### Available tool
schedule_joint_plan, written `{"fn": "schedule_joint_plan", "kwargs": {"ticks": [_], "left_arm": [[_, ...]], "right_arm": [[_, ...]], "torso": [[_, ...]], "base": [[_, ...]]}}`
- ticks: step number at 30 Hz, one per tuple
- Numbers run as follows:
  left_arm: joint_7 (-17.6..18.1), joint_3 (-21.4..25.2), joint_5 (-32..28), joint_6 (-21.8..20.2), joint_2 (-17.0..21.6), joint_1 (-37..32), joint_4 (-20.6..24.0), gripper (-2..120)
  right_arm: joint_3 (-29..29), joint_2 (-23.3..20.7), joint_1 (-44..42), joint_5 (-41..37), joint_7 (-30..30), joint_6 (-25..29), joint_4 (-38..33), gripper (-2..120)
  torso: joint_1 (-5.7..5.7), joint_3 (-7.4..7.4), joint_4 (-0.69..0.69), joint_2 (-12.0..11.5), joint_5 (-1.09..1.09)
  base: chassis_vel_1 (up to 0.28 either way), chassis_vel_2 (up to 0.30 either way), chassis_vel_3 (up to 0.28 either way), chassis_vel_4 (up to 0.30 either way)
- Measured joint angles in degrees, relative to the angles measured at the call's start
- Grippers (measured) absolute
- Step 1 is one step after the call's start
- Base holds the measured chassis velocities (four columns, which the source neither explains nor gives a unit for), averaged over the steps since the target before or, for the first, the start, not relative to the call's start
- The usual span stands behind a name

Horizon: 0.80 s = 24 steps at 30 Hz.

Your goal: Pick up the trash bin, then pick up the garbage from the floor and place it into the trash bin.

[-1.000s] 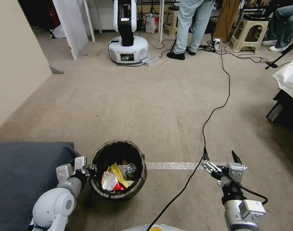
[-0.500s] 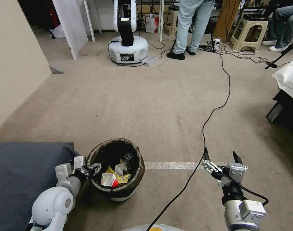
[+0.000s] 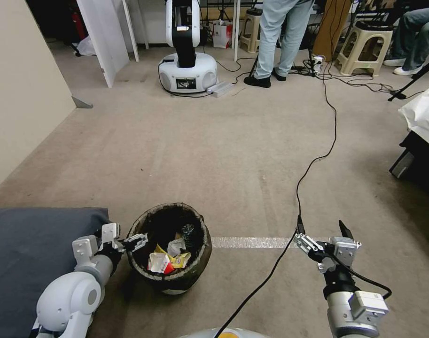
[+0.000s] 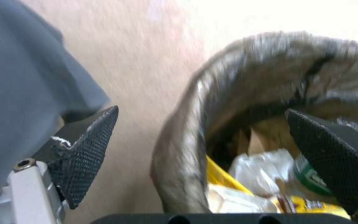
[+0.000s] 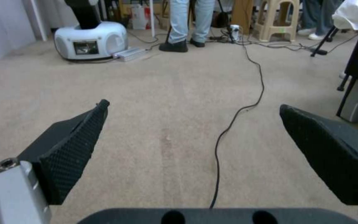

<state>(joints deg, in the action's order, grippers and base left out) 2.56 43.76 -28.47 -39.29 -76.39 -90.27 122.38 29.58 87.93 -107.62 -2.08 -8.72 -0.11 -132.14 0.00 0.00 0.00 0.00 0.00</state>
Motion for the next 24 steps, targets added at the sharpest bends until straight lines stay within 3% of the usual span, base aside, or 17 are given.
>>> {"fn": "schedule_joint_plan", "kwargs": {"ticks": [2,3,6,7,11,12,14,17,24], "left_arm": [[-2.02,0.93,3.87,6.56,0.00,-1.54,0.45,100],[-2.02,0.93,3.87,6.56,0.00,-1.54,0.45,100],[-4.14,2.67,10.22,20.90,-0.97,-5.00,1.35,100],[-4.14,2.67,10.22,20.90,-0.97,-5.00,1.35,100],[-2.59,3.80,17.52,36.69,-3.39,-8.64,1.96,100],[-2.59,3.80,17.52,36.69,-3.39,-8.64,1.96,100],[-0.41,3.60,19.32,42.19,-4.48,-9.72,2.82,100],[1.82,3.21,20.58,45.56,-5.14,-11.30,4.46,100],[4.23,2.30,21.87,49.39,-6.67,-16.42,5.91,100]], "right_arm": [[0.00,-0.11,0.05,-0.03,-0.01,0.00,0.00,100],[0.00,-0.11,0.05,-0.03,-0.01,0.00,0.00,100],[0.27,-0.16,0.10,0.33,-0.11,0.02,0.02,100],[0.27,-0.16,0.10,0.33,-0.11,0.02,0.02,100],[1.00,-0.19,-0.24,2.29,-0.12,0.49,0.08,100],[1.00,-0.19,-0.24,2.29,-0.12,0.49,0.08,100],[1.13,-0.21,-0.51,2.82,-0.12,0.84,0.01,100],[1.25,-0.47,-0.80,3.49,-0.11,1.49,-0.20,100],[1.38,-1.37,-1.26,3.98,0.10,2.67,-0.43,100]], "torso": [[0.00,0.00,0.00,0.00,0.01],[0.00,0.00,0.00,0.00,0.01],[0.00,0.00,0.01,0.00,0.01],[0.00,0.00,0.01,0.00,0.01],[0.00,0.00,0.01,0.00,0.00],[0.00,0.00,0.01,0.00,0.00],[0.00,0.00,0.00,0.00,-0.01],[0.00,0.00,0.00,0.00,0.01],[0.00,0.00,0.01,0.00,0.01]], "base": [[0.000,0.000,0.000,0.000],[0.000,0.000,0.000,0.000],[0.000,0.000,0.000,0.000],[0.000,0.000,0.000,0.000],[0.000,0.000,0.000,0.000],[0.000,0.000,0.000,0.000],[0.000,0.000,0.000,0.000],[0.000,0.000,0.000,0.000],[0.000,0.000,0.000,0.000]]}}
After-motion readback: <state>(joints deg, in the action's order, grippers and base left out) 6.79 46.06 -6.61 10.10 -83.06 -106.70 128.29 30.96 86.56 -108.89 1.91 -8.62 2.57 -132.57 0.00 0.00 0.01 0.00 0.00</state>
